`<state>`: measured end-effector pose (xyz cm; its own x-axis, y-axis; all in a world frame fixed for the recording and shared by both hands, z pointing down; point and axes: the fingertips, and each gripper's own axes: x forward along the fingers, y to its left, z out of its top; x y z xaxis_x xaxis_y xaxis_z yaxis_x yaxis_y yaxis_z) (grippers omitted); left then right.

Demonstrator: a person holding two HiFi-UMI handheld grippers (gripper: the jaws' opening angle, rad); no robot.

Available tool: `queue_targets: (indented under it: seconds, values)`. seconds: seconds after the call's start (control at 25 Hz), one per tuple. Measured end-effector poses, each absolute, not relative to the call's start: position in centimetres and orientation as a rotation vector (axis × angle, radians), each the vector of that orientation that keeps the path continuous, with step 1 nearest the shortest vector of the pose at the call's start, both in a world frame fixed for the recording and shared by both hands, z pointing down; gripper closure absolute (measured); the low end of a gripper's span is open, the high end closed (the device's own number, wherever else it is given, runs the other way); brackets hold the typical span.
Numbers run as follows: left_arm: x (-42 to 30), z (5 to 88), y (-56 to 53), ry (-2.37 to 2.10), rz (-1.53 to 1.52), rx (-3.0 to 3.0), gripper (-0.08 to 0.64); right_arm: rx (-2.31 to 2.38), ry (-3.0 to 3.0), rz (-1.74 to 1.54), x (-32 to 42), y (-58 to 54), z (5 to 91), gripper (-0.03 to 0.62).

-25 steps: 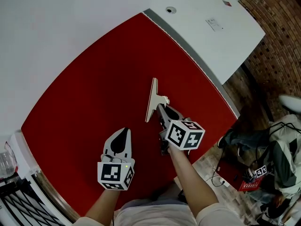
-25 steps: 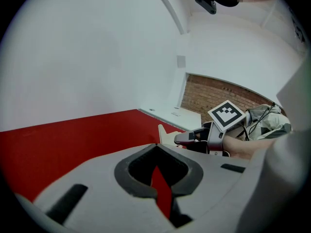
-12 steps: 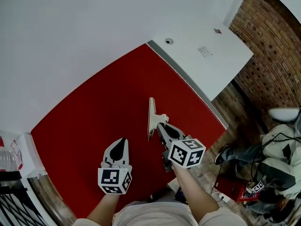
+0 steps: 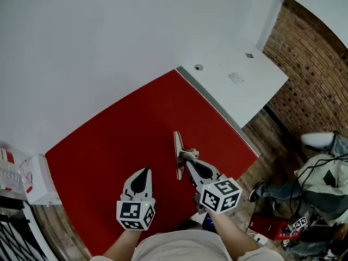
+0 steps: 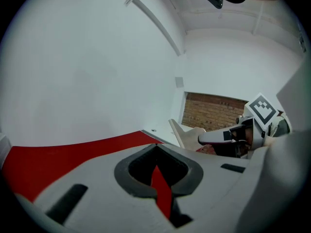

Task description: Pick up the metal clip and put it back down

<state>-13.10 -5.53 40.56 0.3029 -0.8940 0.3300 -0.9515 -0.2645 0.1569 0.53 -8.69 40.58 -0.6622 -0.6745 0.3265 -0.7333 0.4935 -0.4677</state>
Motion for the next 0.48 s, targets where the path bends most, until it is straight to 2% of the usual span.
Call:
queue_targets:
  seconds: [0.48]
  values:
    - [-12.3,37.8,-3.3,-1.680,0.194,2.280,0.555,1.215,-2.686,0.792,-0.3,-4.8,37.1,0.566]
